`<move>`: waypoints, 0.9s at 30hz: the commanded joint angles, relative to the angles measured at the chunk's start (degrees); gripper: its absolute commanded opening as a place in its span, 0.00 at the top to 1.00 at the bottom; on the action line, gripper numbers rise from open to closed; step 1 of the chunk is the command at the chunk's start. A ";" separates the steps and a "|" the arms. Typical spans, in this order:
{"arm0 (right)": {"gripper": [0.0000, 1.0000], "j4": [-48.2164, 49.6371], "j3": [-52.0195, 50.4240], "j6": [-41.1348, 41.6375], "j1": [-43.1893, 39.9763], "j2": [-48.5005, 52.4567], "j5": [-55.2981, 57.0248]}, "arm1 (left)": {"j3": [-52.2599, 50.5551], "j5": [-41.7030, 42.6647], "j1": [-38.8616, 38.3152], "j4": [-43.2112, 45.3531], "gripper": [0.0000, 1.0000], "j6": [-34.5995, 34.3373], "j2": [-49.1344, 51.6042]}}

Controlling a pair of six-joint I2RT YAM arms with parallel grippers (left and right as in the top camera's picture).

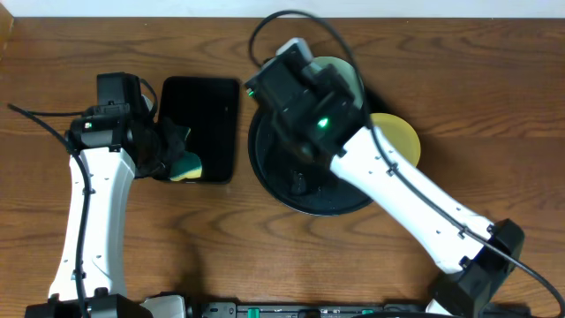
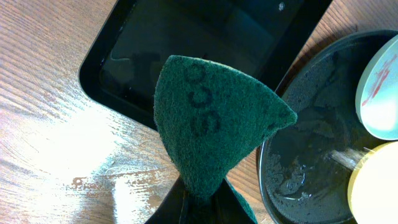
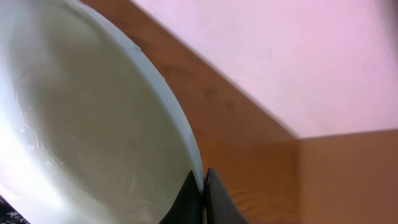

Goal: Clean dirty plates on tray and stack at the side
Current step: 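Lift the pale green plate with the right gripper and place it at the right side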

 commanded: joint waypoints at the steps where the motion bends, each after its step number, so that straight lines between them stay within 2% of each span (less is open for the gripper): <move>1: 0.99 0.90 0.85 -5.16 2.29 -0.28 9.75 | -0.20 0.09 0.20 0.07 0.92 0.98 -0.46; 12: 0.99 1.22 0.85 -7.19 2.69 -0.28 10.14 | -0.22 0.07 0.20 0.04 0.92 0.98 -0.46; 20: 0.99 1.22 0.83 -4.57 1.95 -0.28 10.03 | -0.22 0.09 0.20 0.07 0.92 1.22 -0.46; 23: 0.99 0.74 0.79 1.20 0.24 -0.28 9.20 | -0.22 0.07 0.20 0.07 0.92 1.42 -0.46; 25: 0.99 -1.20 0.81 12.96 -2.73 -0.35 8.28 | -0.22 0.09 0.20 0.04 0.92 1.42 -0.46; 27: 0.99 -3.37 0.81 22.45 -7.41 -0.63 -1.03 | -0.22 0.11 0.20 0.00 0.92 1.86 -0.46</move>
